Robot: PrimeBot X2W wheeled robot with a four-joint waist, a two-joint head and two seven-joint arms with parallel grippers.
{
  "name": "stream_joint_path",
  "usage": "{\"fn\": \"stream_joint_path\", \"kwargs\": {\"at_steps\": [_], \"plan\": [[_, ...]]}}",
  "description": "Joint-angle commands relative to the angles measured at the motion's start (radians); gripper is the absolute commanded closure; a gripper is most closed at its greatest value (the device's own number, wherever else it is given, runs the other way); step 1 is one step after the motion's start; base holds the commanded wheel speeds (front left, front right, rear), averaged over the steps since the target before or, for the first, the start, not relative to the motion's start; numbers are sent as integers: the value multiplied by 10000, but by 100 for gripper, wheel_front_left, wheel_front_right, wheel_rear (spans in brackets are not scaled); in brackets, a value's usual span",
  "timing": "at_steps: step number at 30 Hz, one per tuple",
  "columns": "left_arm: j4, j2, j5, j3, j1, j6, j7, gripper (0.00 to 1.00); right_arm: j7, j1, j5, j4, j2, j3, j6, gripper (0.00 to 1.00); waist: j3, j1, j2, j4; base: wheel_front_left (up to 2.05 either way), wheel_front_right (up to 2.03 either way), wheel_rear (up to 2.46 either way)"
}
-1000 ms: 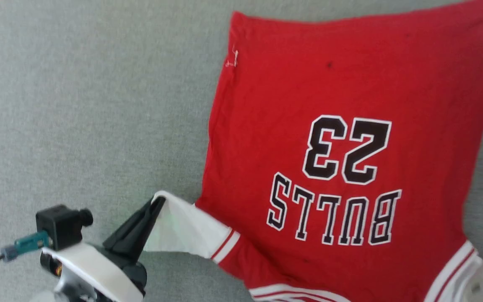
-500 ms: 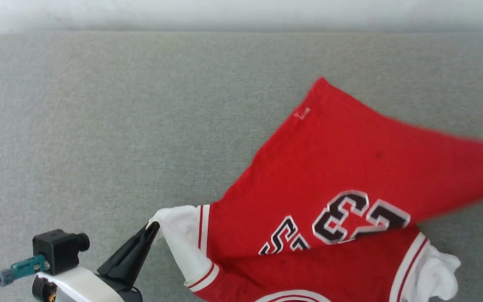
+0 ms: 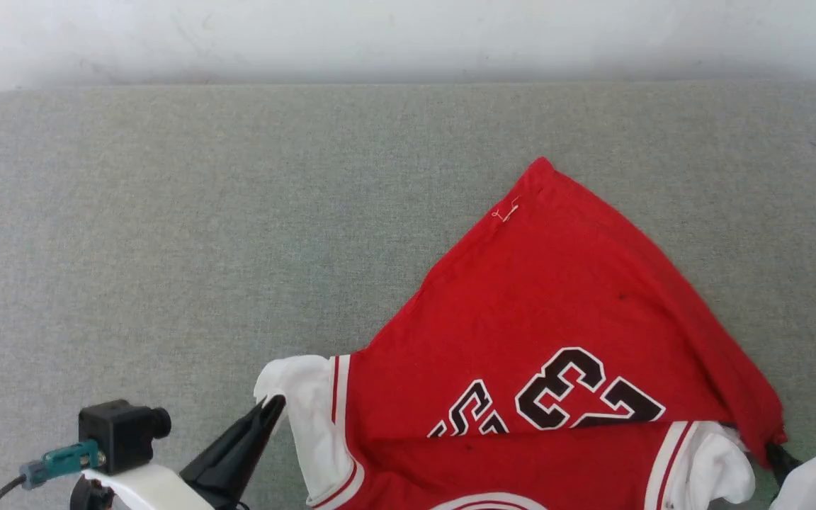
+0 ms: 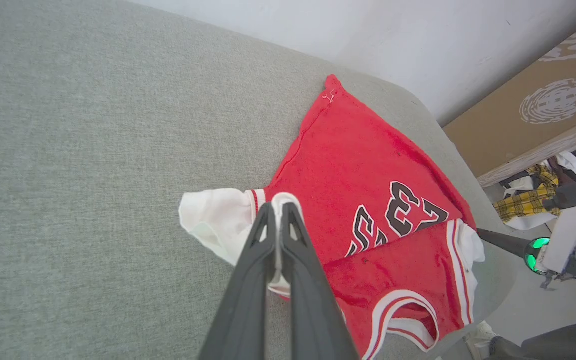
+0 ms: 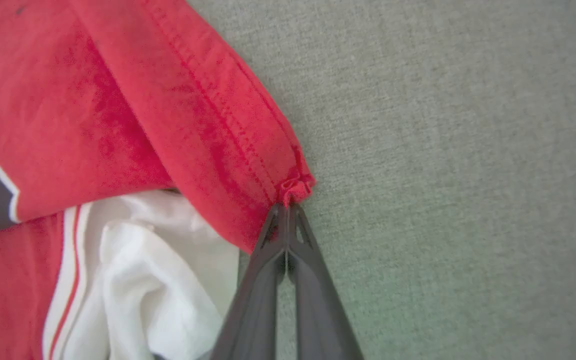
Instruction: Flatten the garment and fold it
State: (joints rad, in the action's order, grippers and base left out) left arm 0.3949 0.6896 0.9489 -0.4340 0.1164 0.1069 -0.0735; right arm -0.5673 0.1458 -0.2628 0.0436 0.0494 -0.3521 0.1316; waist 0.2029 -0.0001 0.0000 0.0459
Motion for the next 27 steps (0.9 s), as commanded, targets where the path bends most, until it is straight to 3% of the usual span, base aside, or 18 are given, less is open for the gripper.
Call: {"fn": "stream_joint_path", "kwargs": {"at_steps": [1, 4, 6, 7, 9, 12, 18, 22, 27], "plan": [[-24, -73, -18, -42, -40, 24, -17, 100, 249, -75, 26, -316, 10, 27, -9, 100, -112, 1, 0, -34, 0, 0, 0], [-63, -150, -32, -141, -112, 25, -68, 100, 860, -272, 395, -1176, 10, -13, -9, 96, -228, 1, 0, -20, 0, 0, 0], [-96, -204, -40, -199, -152, 20, -84, 100, 1076, -368, 679, -1389, 10, -98, -9, 51, -304, 1, 0, 9, 0, 0, 0], [-109, -228, -46, -219, -162, 17, -76, 100, 1130, -432, 634, -1360, 10, -194, -9, 0, -345, 1, 0, 26, 0, 0, 0], [-132, -265, -59, -263, -167, 11, -66, 100, 1062, -555, 414, -1033, 10, -335, -9, 0, -413, 1, 0, 70, 0, 0, 0], [-111, -334, -61, -302, -146, 2, -5, 100, 576, -779, 278, 469, 9, -255, -9, 0, -428, 1, 0, 121, 0, 0, 0], [-40, -392, -107, -344, -229, -110, 106, 100, -1114, -2293, 369, 3300, 267, 797, -9, 0, -77, 1, 0, 316, 0, 0, 0], [-83, -479, -143, -398, -513, -304, 151, 100, -2047, -4149, 422, 3246, 418, 1628, -9, 0, 375, 1, 0, 601, 0, 0, 0], [-201, -608, -209, -505, -982, -592, 161, 100, -2605, -6409, 1072, 1620, 657, 2608, -9, 0, 1076, 1, 0, 1092, 0, 0, 0]]}}
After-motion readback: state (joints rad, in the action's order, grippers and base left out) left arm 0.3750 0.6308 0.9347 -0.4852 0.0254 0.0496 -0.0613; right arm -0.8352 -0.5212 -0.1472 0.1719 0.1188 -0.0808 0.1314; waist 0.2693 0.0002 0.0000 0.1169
